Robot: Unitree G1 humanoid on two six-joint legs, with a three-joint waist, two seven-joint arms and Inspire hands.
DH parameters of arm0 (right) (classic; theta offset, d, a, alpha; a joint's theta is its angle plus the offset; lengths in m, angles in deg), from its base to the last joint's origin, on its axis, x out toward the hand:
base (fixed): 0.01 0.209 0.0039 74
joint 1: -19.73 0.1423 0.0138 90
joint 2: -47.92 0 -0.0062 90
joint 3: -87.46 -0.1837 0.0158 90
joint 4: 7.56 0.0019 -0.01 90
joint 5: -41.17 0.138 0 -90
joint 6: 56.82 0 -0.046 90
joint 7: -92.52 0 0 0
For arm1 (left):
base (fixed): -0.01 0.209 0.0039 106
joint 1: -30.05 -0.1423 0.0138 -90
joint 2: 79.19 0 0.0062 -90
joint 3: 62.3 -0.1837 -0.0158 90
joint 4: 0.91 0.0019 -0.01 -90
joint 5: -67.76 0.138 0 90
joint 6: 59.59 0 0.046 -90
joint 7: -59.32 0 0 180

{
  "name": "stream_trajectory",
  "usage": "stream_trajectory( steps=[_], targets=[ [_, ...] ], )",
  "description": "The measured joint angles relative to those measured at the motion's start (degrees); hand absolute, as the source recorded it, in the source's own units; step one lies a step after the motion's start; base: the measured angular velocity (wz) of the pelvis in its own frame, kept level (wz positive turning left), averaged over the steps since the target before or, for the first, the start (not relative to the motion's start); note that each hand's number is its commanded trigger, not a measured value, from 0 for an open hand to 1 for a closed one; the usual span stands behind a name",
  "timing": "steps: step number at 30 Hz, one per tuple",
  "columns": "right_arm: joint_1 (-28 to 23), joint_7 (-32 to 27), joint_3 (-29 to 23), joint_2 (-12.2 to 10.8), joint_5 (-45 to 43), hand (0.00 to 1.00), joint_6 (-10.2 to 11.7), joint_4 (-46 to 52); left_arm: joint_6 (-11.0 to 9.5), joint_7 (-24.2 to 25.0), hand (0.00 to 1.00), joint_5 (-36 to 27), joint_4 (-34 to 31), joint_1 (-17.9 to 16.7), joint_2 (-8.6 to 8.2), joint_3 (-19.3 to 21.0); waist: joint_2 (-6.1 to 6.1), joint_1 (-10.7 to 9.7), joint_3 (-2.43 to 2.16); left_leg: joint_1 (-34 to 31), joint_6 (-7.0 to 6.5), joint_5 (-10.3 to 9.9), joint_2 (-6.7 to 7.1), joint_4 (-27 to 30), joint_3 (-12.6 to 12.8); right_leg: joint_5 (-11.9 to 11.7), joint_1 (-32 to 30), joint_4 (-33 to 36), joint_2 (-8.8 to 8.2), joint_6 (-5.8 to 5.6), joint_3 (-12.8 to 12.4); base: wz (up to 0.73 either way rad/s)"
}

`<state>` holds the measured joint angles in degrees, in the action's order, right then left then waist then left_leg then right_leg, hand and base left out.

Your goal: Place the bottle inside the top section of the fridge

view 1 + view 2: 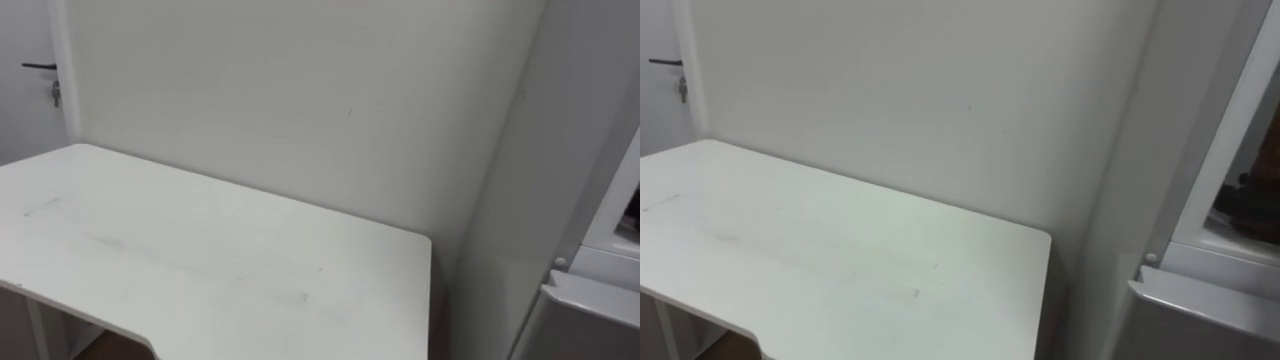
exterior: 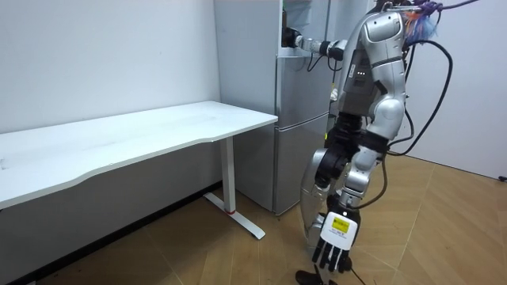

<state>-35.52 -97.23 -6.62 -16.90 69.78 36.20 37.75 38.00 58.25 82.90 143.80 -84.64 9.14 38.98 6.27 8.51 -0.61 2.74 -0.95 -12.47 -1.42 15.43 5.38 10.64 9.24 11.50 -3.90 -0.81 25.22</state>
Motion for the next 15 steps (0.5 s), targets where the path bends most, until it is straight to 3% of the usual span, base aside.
stream_trajectory(
  steps=[5, 15],
  targets=[
    [0.0, 0.8, 0.0, 0.2, -1.5, 0.0, 0.1, -0.4, 0.0, 0.0, 0.0, -3.3, -0.2, 0.0, 0.53, 0.0, -0.51, 0.0, 0.02, 0.2, -0.02, 0.0, 0.05, 0.2, -0.2, 0.0, 0.4, -0.1, 0.11, 0.0, -1.1, 0.01],
    [0.0, 2.4, -0.2, 0.3, -2.0, 0.0, 0.1, -0.7, 0.0, 0.7, 0.0, -3.7, -0.7, 0.4, 0.55, 0.0, -0.95, -0.1, 0.05, 0.9, 0.03, -0.2, 0.05, 0.2, -0.7, 0.0, 1.7, -0.9, 0.37, -0.01, -1.4, 0.03]
  ],
)
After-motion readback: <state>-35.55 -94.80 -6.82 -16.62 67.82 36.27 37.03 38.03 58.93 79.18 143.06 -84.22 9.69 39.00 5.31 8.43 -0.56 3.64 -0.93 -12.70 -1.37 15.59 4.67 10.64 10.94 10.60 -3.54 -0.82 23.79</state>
